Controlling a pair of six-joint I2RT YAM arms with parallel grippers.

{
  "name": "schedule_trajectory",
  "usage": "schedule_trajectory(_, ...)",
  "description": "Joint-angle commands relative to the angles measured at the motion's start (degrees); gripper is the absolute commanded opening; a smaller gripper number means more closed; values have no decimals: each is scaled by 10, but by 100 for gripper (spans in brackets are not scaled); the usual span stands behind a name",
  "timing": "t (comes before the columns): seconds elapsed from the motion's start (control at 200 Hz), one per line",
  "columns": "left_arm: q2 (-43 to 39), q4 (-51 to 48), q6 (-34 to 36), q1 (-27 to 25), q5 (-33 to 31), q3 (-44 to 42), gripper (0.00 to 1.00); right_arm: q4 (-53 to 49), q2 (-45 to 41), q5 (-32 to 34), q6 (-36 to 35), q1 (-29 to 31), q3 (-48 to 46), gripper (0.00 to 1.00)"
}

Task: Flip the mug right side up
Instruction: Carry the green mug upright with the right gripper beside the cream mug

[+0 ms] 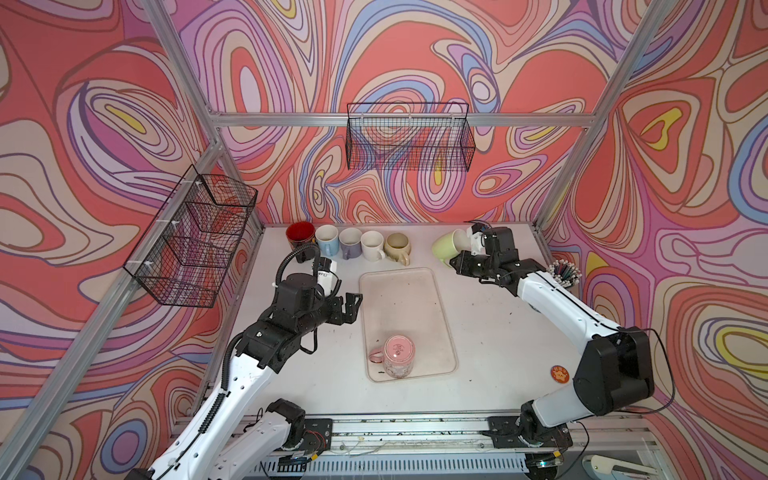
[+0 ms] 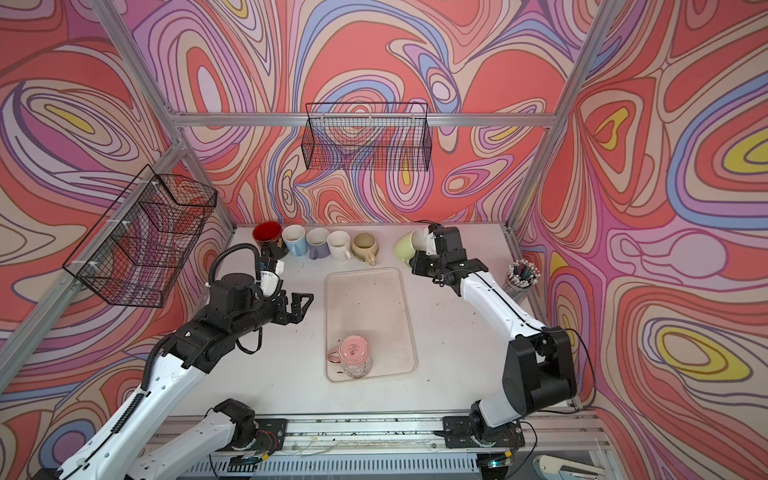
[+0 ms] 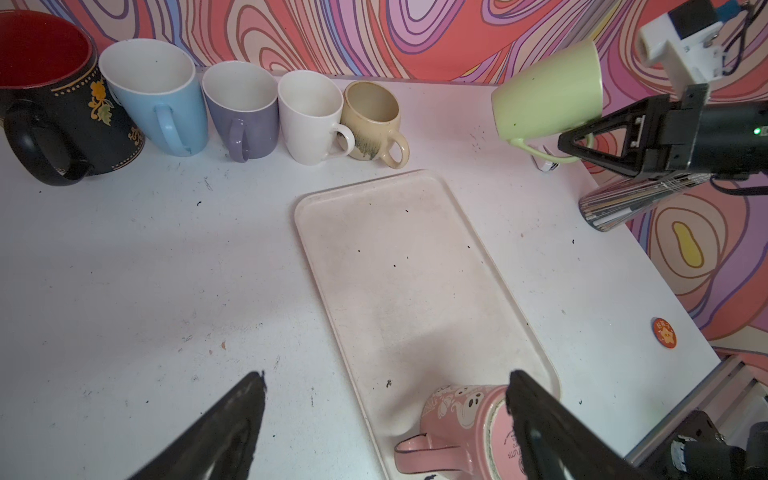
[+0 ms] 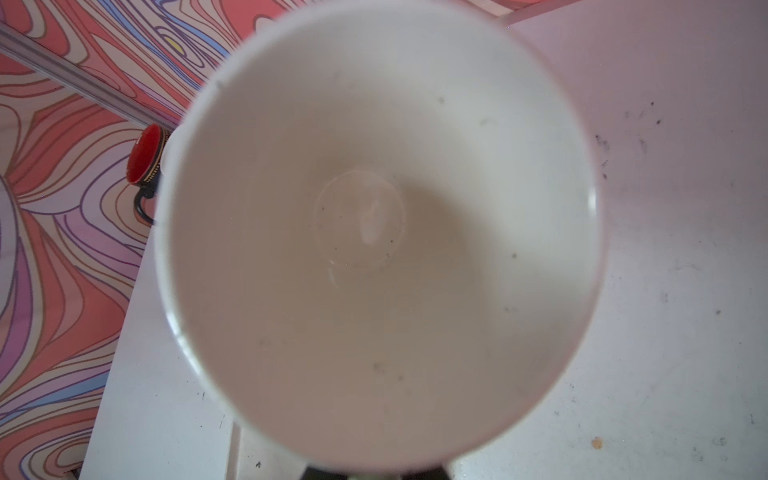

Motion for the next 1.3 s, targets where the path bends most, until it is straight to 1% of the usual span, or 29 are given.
schedule_trajectory(0.0,1,8,8,2,-8,-8,94,12,19,31,-35,-5,46,0)
schedule_trajectory(0.2,13,6,9,2,-10,-6,94,-33,83,66,-69,-5,115,0)
schedule_trajectory(0.336,16,5,10,2,-15,-7,94,-67,126,77,-91,-5,170,0)
schedule_trajectory(0.356,17,5,12,2,-15,-6,94,-72,146,78,-94,-5,179,0)
schedule_trajectory(0.551,23,4,11,2,-13,-8,94,-126,234,76,-111,-3,277,0)
schedule_trajectory(0.726,26,2,15,2,-19,-7,95,-172,300,99,-123,9,366,0)
schedule_trajectory(0.816,28,3,16,2,-16,-8,95,-196,332,118,-135,21,409,0)
schedule_trajectory(0.977,29,4,16,2,-15,-9,95,-246,389,172,-164,50,487,0)
schedule_trajectory(1.122,28,5,17,2,-3,-9,95,-261,424,216,-182,71,527,0)
schedule_trajectory(1.297,31,7,17,2,4,-10,95,-263,449,227,-182,78,554,0)
